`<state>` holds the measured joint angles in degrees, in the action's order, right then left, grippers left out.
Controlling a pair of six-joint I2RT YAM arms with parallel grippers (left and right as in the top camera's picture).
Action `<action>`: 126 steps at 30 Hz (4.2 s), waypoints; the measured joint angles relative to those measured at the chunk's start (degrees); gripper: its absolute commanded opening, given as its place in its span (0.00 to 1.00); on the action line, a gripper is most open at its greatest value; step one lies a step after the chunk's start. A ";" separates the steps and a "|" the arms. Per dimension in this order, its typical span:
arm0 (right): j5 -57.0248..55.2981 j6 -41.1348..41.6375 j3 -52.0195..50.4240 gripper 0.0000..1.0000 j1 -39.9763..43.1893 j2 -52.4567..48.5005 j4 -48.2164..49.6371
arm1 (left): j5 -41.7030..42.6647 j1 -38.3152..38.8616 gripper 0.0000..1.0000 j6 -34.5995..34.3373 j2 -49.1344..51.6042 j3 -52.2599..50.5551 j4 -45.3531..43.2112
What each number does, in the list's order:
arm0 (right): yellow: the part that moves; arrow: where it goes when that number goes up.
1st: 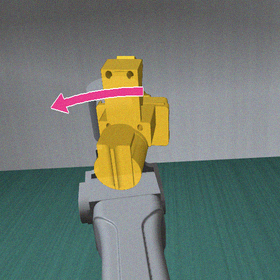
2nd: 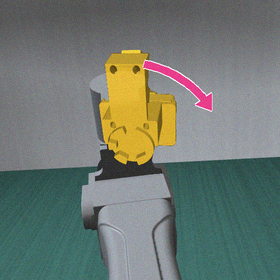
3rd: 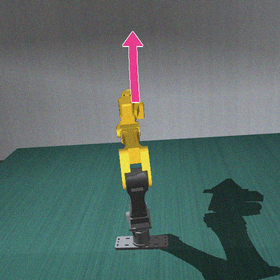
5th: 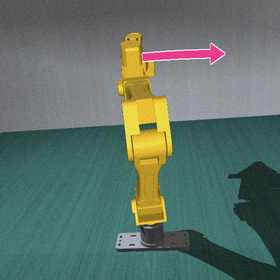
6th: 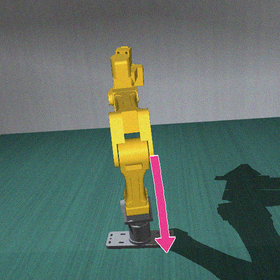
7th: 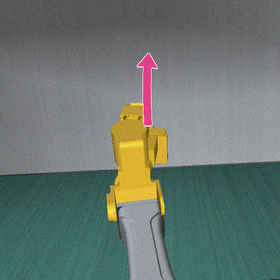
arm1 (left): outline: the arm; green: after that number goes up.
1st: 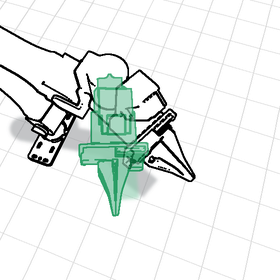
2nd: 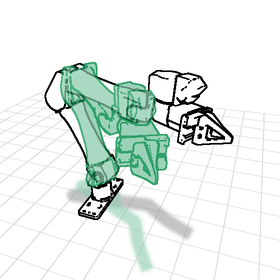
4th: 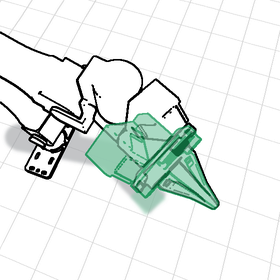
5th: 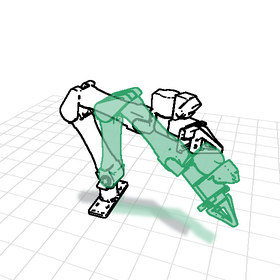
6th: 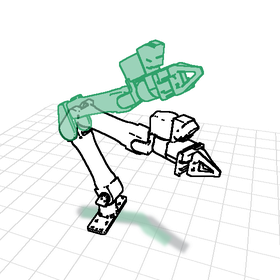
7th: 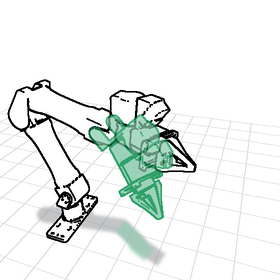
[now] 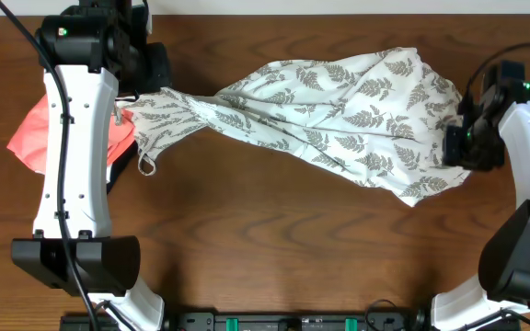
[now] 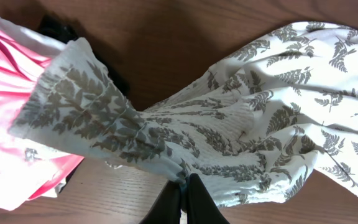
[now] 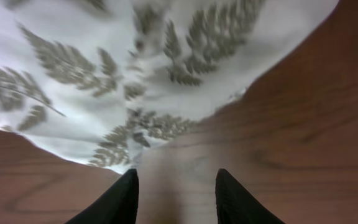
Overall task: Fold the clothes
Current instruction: 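Grasp the shirt's lower right corner with the right gripper and pull, then pull the shirt corner rightward with the right gripper to stretch it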
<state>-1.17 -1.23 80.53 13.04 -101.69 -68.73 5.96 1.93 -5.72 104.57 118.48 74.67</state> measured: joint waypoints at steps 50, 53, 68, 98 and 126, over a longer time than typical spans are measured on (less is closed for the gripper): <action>-3.54 13.60 -13.84 0.03 10.34 7.45 19.71 | 0.04 0.00 0.06 0.00 0.00 0.00 0.07; -7.15 13.51 -10.29 0.09 13.18 13.35 19.26 | 0.04 0.00 0.06 0.00 0.00 0.00 0.07; -5.27 12.83 -14.34 0.36 14.60 14.78 14.19 | 0.02 0.00 0.06 0.00 0.02 0.00 0.13; -3.37 15.32 -34.86 0.49 14.60 14.43 37.66 | 0.02 0.00 0.06 0.00 0.02 0.00 0.13; -3.39 15.50 -39.30 0.50 14.60 10.38 47.08 | 0.02 0.00 0.06 0.00 0.00 0.00 0.13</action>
<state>-4.56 14.26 41.23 27.64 -91.31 -21.65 5.98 1.93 -5.72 104.57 118.48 74.81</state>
